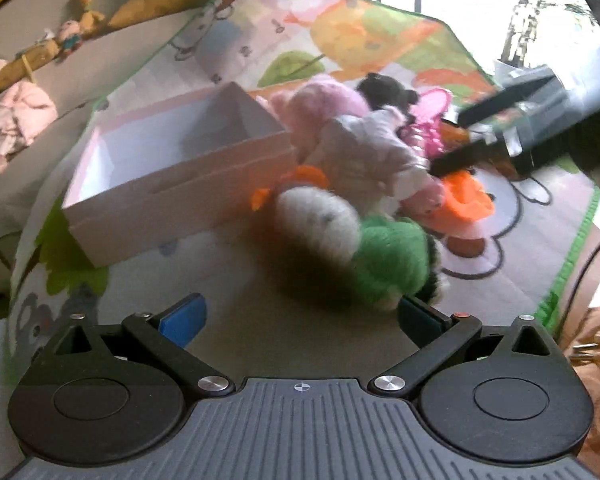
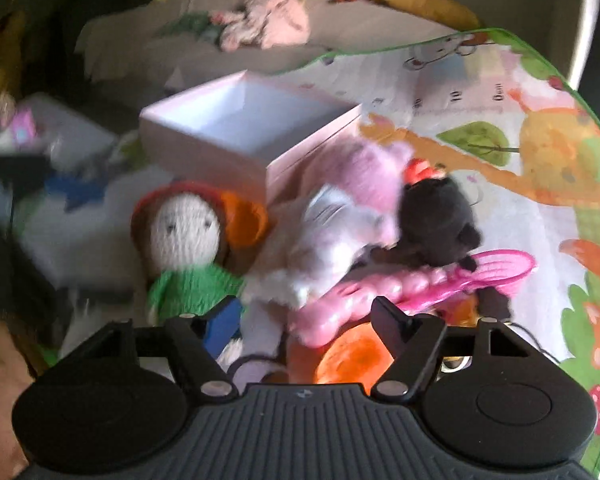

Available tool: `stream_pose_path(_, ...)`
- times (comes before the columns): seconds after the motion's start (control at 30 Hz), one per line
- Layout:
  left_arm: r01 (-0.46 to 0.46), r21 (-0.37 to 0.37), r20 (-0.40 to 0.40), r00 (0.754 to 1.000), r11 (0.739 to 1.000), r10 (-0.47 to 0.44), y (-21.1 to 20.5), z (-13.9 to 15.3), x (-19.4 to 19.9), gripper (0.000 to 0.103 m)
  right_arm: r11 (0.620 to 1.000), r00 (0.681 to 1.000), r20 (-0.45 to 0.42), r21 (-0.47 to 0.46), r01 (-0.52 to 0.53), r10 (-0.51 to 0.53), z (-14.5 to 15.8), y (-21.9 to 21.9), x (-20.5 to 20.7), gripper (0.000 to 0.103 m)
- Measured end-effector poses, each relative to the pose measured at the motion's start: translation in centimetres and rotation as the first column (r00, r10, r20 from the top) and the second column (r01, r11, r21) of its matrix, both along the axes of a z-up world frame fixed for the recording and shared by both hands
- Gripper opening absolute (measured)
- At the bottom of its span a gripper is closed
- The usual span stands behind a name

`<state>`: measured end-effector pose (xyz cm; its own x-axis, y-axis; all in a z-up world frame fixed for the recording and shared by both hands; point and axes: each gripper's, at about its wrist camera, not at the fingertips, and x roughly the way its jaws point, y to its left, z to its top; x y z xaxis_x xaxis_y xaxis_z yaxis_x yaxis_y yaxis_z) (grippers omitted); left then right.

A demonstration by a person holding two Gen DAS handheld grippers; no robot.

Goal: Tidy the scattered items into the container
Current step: 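Lift the crochet doll with the right gripper and carry it toward the pink box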

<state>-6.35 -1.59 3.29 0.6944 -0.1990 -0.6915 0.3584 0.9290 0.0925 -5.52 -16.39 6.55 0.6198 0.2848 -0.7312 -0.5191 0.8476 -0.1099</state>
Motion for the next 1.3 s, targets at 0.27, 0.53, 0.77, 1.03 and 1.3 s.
stream_pose_path(0.27,-0.161,0.111,0.109,0.983,0.981,0.149,1.8,1.1,2.9,0.103,0.936,0.935,-0.14,0.188,-0.299,0.327,-0.1,3.3,-2.8,0.072)
stream_pose_path(0.53,-0.18,-0.087,0.026,0.983,0.98,0.183,4.1,3.2,1.9,0.103,0.915,0.986,-0.167,0.397,0.075,-0.008,2.3,-6.9,0.2,0.097)
stream_pose_path(0.77,-0.123,-0.124,-0.09,0.99,0.985,0.112,-1.5,1.6,3.8,0.103,0.845,0.889,-0.069,0.284,0.453,-0.453,-0.2,-12.9,1.9,0.097)
stream_pose_path(1.03,-0.05,-0.036,-0.075,0.996,0.998,0.048,-3.1,0.0,3.8,0.103,0.843,0.884,-0.024,0.291,0.453,-0.466,-0.5,-12.9,1.6,0.098)
stream_pose_path(1.3,-0.099,0.062,-0.023,0.995,0.993,0.1,1.7,0.6,1.6,0.103,0.952,0.981,0.025,0.247,0.18,-0.192,1.1,-5.7,0.9,0.098)
